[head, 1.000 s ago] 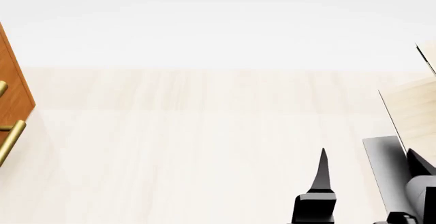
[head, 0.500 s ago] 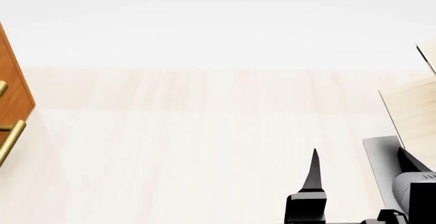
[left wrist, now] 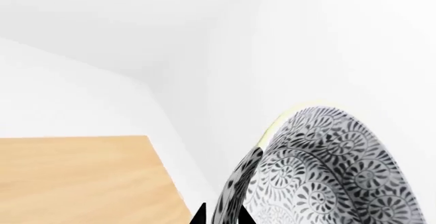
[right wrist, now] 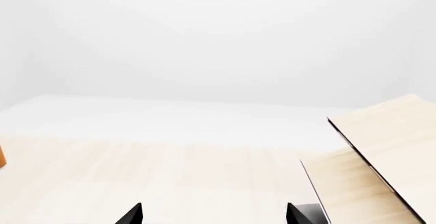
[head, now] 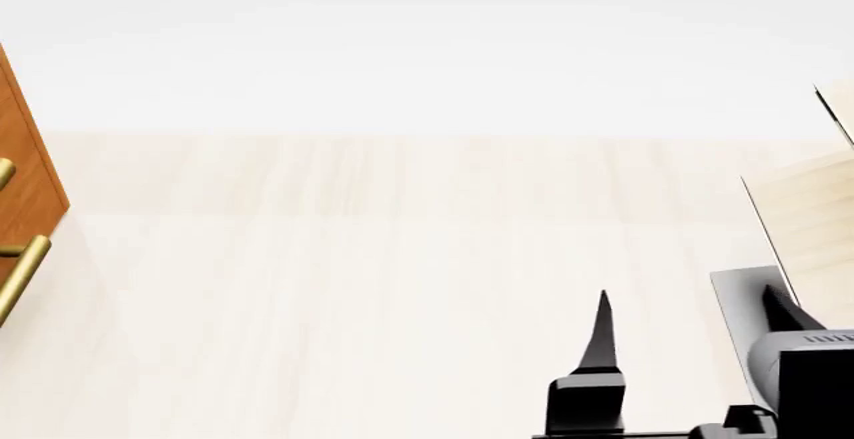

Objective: Close the top drawer of the cabinet and put the bowl on top of it.

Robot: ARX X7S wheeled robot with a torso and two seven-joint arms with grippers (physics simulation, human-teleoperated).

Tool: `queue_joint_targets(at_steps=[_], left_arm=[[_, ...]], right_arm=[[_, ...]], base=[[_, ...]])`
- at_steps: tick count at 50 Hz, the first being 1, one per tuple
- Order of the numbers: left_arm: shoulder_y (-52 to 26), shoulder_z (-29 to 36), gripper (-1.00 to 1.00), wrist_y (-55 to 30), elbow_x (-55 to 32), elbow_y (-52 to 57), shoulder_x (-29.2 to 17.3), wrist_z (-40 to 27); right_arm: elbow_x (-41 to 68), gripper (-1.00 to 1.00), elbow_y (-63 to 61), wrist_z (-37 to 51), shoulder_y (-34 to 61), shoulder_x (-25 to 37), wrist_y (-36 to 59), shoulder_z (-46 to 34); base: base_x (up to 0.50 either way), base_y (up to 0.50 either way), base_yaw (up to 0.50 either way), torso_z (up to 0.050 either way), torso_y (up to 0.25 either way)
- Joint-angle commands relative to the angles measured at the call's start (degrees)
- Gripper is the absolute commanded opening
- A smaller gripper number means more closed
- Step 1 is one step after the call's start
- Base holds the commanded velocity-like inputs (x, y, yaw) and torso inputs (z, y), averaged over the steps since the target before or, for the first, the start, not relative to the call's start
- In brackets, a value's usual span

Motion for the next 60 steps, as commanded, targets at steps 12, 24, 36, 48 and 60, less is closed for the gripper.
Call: queue_joint_targets(at_steps=[12,24,36,48,60], left_arm=[[11.41,-3.93,-1.00,3.66,-1.10,4.37,-3.43,-0.02],[14.25,-3.78,-1.00,4.10,0.13,6.04,-5.11,-0.26],[17.86,-3.69,-1.00,5.68,1.70,6.49,-5.66,0.32],[19.57,-2.03,-1.00,7.90,5.58,5.75,-6.38,1.87],[18.75,0.28,-1.00,10.03,8.96,2.58,-4.80,5.25]], right_arm=[[0.63,1.00,0.15,1.01,1.87,-0.23,0.60,-1.80],[-0.25,1.00,0.32,0.82,2.71,-1.03,1.04,-3.28],[-0.85,1.00,0.57,0.26,2.19,-1.05,0.78,-3.34],[-1.55,1.00,1.50,0.37,3.40,-1.86,1.34,-4.84],[-2.87,1.00,2.41,0.24,3.87,-2.76,1.73,-6.23]], base=[[0.00,0.00,0.00,0.000,0.000],[0.00,0.00,0.00,0.001,0.001],[0.00,0.00,0.00,0.000,0.000],[0.00,0.00,0.00,0.000,0.001],[0.00,0.00,0.00,0.000,0.000]])
